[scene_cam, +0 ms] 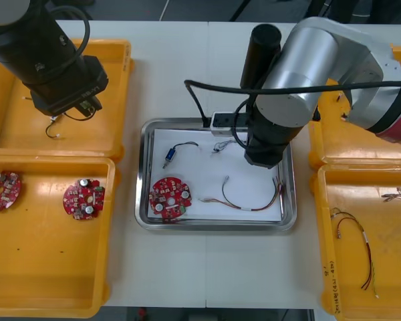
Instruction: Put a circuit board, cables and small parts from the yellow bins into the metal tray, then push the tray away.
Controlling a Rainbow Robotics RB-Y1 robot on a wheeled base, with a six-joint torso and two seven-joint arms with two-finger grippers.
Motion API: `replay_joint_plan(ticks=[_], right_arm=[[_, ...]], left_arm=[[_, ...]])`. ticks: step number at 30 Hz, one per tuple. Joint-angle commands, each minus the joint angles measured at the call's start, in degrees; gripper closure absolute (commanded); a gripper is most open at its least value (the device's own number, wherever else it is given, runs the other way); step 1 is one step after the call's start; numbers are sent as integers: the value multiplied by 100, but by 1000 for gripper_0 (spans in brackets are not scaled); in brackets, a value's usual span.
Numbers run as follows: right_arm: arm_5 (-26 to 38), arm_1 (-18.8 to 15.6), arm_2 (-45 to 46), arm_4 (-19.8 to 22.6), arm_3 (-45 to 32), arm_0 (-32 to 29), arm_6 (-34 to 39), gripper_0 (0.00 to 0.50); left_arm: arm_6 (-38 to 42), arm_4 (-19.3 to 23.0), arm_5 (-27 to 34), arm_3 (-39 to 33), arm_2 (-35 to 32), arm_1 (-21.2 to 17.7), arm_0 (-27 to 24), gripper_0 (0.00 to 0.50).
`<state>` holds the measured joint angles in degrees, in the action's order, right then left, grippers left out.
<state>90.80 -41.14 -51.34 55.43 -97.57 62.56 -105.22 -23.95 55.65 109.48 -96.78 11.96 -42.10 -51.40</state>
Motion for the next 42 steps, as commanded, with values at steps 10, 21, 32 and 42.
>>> replay_joint_plan(ticks=[10,21,32,42], right_arm=[[1493,-1089,1715,1409,-526,239,801,0],[1920,-2267,2339,1910,-1449,222,2726,0],[1920,-3005,4053,2534,-1695,-1141,4044,0],[1920,-3296,6453,2507,-2152,-3382,4106,0]], left_arm=[[-356,43,52,-131,-141,-228,-282,500],[-338,60,52,-183,-115,-211,-282,500],[-101,69,52,-597,316,-114,-291,499],[295,16,-401,-825,948,185,-388,500]])
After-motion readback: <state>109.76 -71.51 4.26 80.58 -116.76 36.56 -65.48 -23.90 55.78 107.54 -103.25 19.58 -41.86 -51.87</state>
